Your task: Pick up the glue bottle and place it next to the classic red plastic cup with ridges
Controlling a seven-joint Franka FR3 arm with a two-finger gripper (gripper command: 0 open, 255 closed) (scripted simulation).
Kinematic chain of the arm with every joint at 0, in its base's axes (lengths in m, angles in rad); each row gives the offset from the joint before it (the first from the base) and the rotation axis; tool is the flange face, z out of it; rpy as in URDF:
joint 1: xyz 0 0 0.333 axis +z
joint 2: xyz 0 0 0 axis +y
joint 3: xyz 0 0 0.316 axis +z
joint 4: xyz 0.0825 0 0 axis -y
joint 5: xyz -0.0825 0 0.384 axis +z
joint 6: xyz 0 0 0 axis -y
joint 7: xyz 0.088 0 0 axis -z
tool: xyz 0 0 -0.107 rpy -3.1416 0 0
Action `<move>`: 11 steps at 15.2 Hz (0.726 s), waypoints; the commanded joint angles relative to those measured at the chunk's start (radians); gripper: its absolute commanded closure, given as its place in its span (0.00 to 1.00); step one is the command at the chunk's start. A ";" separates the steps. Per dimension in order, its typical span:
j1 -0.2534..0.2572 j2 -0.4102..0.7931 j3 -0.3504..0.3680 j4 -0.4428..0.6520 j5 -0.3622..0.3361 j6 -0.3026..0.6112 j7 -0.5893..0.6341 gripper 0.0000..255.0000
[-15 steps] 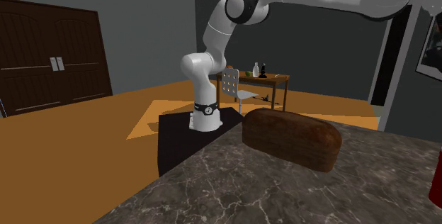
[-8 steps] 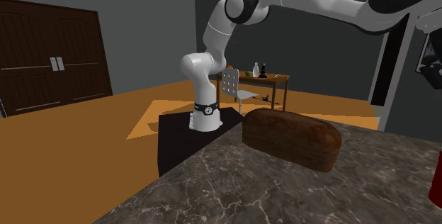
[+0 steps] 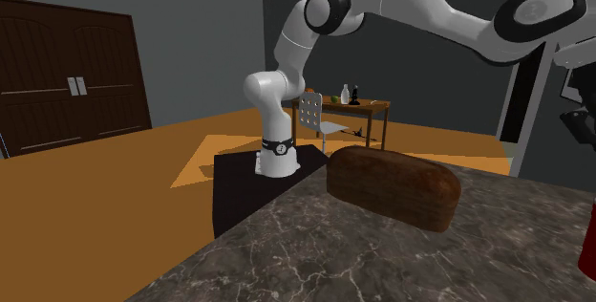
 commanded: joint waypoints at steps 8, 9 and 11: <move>0.003 0.033 -0.015 -0.068 -0.026 0.099 0.037 1.00; 0.003 0.039 -0.017 -0.073 -0.029 0.109 0.041 1.00; 0.005 0.050 -0.021 -0.081 -0.035 0.128 0.049 1.00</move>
